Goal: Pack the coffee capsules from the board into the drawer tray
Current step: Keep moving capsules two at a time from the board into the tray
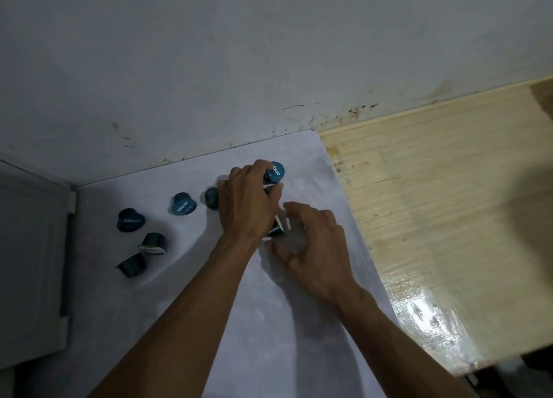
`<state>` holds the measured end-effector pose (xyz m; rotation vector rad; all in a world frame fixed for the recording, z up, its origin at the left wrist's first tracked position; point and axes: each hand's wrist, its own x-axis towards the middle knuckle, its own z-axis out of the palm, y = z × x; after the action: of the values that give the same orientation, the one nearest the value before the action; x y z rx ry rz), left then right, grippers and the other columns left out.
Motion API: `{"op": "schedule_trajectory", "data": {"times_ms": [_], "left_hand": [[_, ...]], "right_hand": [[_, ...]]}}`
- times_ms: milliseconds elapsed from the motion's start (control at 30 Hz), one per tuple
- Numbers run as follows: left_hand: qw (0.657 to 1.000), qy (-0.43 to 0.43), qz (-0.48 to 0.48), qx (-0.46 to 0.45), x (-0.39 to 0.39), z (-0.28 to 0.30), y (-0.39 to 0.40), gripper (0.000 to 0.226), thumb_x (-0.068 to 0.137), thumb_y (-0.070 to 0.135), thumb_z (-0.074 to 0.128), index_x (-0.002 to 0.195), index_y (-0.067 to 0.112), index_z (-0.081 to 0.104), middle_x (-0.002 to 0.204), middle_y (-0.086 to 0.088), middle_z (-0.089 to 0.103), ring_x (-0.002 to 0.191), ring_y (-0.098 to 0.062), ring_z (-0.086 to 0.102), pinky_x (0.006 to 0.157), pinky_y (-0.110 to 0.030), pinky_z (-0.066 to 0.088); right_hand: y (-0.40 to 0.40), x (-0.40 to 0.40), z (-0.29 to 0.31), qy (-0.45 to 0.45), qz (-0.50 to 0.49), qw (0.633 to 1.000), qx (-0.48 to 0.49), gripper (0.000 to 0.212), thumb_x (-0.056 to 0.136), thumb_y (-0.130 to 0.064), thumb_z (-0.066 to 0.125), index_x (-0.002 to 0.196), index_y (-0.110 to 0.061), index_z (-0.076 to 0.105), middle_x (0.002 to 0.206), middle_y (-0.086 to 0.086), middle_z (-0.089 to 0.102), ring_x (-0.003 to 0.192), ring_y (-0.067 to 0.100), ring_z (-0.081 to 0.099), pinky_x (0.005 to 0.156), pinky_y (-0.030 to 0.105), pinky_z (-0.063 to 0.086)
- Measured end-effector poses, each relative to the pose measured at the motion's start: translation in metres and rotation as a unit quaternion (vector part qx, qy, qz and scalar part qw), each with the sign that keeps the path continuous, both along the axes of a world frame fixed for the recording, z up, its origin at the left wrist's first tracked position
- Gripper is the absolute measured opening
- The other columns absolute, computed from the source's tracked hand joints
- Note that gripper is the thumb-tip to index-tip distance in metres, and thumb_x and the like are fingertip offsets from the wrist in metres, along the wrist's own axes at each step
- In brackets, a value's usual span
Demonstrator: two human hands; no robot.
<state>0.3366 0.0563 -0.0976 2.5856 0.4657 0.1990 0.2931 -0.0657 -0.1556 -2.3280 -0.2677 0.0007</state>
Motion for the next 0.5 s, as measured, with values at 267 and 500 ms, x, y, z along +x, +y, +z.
{"op": "schedule_trajectory", "data": {"times_ms": [267, 500], "left_hand": [[1.0, -0.012, -0.017, 0.005, 0.004, 0.0, 0.008, 0.03, 0.083, 0.035, 0.072, 0.107, 0.02, 0.062, 0.103, -0.001, 0.072, 0.1, -0.024, 0.06, 0.091, -0.04, 0.04], [0.999, -0.002, -0.037, 0.032, 0.009, 0.001, 0.01, 0.035, 0.084, 0.039, 0.072, 0.111, 0.019, 0.061, 0.106, -0.002, 0.071, 0.102, -0.022, 0.06, 0.093, -0.039, 0.039]], "right_hand": [[0.01, 0.003, 0.029, -0.027, 0.015, 0.998, -0.063, 0.041, 0.082, -0.059, 0.055, 0.102, -0.026, 0.068, 0.099, -0.005, 0.071, 0.083, 0.016, 0.057, 0.073, 0.026, 0.039], [-0.007, 0.006, 0.032, -0.011, 0.066, 0.997, -0.025, 0.029, 0.088, -0.042, 0.058, 0.109, -0.027, 0.07, 0.103, -0.003, 0.07, 0.091, 0.019, 0.061, 0.08, 0.027, 0.049]]}}
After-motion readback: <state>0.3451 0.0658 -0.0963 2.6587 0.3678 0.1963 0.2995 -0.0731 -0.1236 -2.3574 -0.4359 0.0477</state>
